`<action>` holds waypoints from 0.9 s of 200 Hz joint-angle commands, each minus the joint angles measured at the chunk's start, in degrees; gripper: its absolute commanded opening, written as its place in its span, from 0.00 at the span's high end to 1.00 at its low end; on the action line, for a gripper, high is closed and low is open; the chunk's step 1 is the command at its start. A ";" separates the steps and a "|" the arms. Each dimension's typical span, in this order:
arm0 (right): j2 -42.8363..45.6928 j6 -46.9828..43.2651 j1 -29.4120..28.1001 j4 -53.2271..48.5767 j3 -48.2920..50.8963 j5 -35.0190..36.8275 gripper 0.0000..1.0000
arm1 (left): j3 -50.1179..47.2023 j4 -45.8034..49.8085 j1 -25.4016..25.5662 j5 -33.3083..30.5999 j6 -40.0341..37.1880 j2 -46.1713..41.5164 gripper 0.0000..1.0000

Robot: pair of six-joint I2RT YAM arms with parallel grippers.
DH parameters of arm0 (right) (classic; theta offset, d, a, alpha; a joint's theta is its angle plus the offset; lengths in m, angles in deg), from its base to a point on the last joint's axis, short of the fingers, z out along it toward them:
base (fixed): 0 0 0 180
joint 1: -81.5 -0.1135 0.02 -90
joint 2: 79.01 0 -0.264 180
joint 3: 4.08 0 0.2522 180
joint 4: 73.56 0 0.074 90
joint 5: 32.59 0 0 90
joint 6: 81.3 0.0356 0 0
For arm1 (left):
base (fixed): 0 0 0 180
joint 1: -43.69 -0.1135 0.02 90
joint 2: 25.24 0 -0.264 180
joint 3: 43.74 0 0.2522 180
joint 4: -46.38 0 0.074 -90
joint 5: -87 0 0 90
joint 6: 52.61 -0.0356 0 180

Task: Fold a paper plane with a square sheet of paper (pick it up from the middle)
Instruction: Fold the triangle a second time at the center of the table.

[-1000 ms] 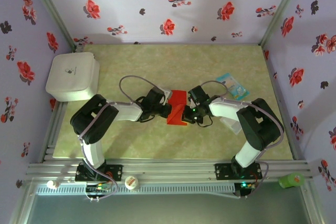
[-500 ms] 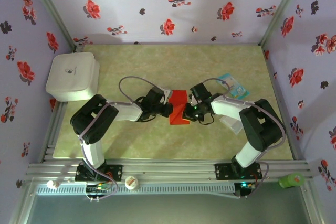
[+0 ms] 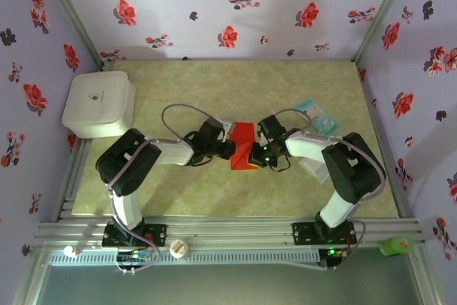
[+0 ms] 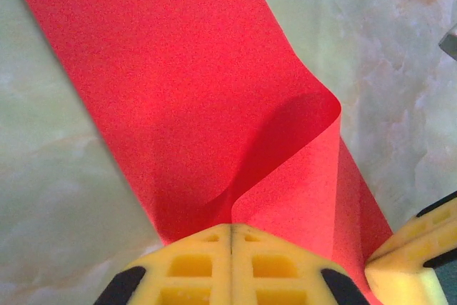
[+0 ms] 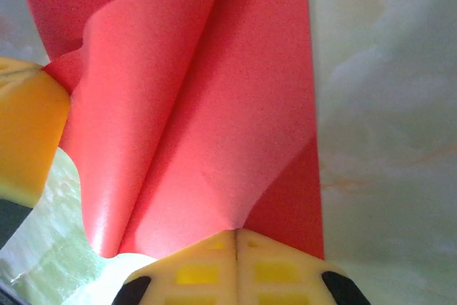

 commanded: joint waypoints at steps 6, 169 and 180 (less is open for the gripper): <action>-0.77 -1.60 -0.27 -3.08 0.64 2.15 0.98 | 1.19 0.86 -0.50 0.60 -1.16 0.27 0.98; -1.50 -2.05 -0.27 -3.53 0.29 1.54 0.98 | 3.47 2.26 -0.50 -0.20 -2.84 3.36 0.97; -1.37 -2.10 -0.27 -3.46 0.36 1.63 0.98 | 3.30 2.29 -0.46 -0.91 -2.79 3.27 0.98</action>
